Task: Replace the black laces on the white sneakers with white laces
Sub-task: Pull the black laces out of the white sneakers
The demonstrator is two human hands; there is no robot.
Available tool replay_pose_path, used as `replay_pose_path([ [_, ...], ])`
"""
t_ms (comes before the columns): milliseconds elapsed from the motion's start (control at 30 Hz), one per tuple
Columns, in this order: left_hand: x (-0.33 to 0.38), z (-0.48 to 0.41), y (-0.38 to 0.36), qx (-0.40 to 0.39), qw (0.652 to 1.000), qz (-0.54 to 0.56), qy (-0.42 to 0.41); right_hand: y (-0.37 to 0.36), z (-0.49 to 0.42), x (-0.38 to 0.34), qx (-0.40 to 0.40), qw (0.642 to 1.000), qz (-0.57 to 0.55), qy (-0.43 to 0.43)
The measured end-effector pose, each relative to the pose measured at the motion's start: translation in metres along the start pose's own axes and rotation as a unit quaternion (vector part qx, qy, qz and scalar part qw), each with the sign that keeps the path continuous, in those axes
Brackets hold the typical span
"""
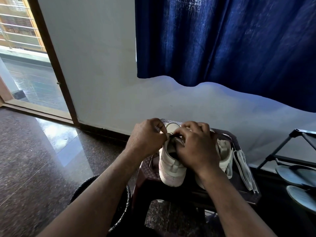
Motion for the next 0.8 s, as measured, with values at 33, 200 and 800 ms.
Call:
replay_pose_path([
  [33, 0.000, 0.000, 0.000, 0.001, 1.000, -0.002, -0.001, -0.002, 0.000, 0.001, -0.010, 1.000, 0.009, -0.006],
  [200, 0.002, 0.000, -0.001, 0.007, 0.999, -0.028, -0.016, 0.018, -0.002, 0.014, 0.164, 0.978, -0.124, -0.021],
  [800, 0.029, 0.010, -0.018, 0.100, 0.954, -0.199, -0.203, 0.065, 0.000, 0.047, 0.348, 0.882, -0.303, -0.094],
])
Point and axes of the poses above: each hand's wrist, its own z-axis away from the middle knuckle, its own y-axis out of the back of the hand, x = y × z, the point moved 5 cm from there along -z, towards the middle knuckle, and after that the axes turned 11 degrees about -z, right-handed, at the moved point
